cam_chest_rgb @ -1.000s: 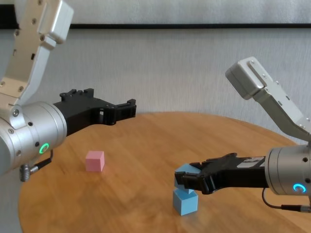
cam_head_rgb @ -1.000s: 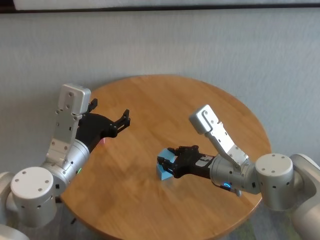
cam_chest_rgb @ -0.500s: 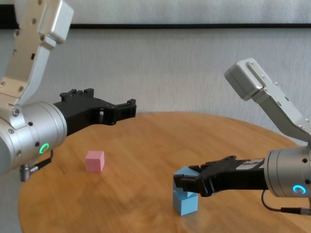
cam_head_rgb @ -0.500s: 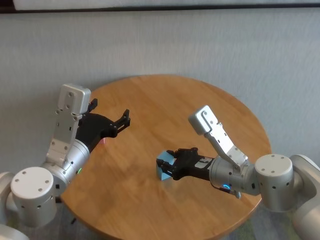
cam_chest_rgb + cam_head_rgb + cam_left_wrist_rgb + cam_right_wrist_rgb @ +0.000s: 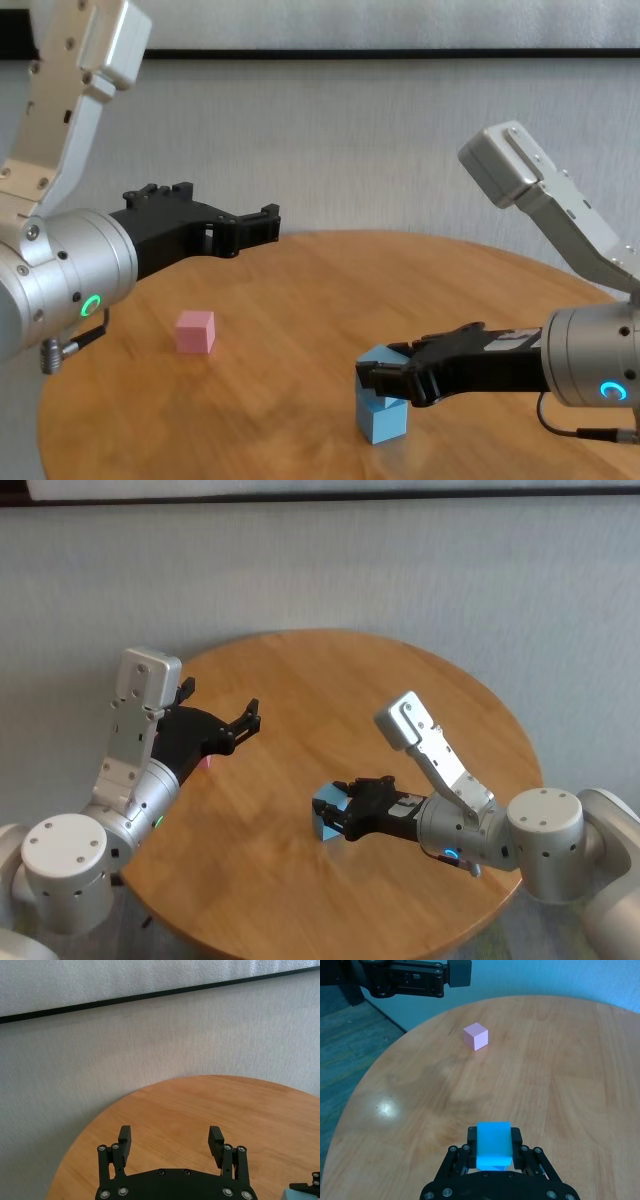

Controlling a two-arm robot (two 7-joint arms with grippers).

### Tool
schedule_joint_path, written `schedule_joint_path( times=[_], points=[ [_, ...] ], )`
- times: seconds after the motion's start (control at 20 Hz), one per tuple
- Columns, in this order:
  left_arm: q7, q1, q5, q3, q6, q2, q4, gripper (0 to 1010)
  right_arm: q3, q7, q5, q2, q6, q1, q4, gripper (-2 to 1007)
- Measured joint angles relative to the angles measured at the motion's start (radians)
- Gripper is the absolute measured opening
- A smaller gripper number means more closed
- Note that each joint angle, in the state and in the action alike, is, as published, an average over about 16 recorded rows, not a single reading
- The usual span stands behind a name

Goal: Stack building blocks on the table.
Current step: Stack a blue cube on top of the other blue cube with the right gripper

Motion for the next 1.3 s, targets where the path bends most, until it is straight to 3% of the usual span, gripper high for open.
schedule_joint_path(
  times=[0.9, 1.3],
  points=[
    [0.0, 0.0, 0.0, 0.0, 0.0, 0.0, 0.0, 1001, -0.005, 0.0, -0.012, -0.006, 0.008, 0.003, 0.01, 361],
    [0.0, 0.0, 0.0, 0.0, 0.0, 0.0, 0.0, 1001, -0.004, 0.0, -0.012, -0.006, 0.008, 0.003, 0.01, 471]
  ],
)
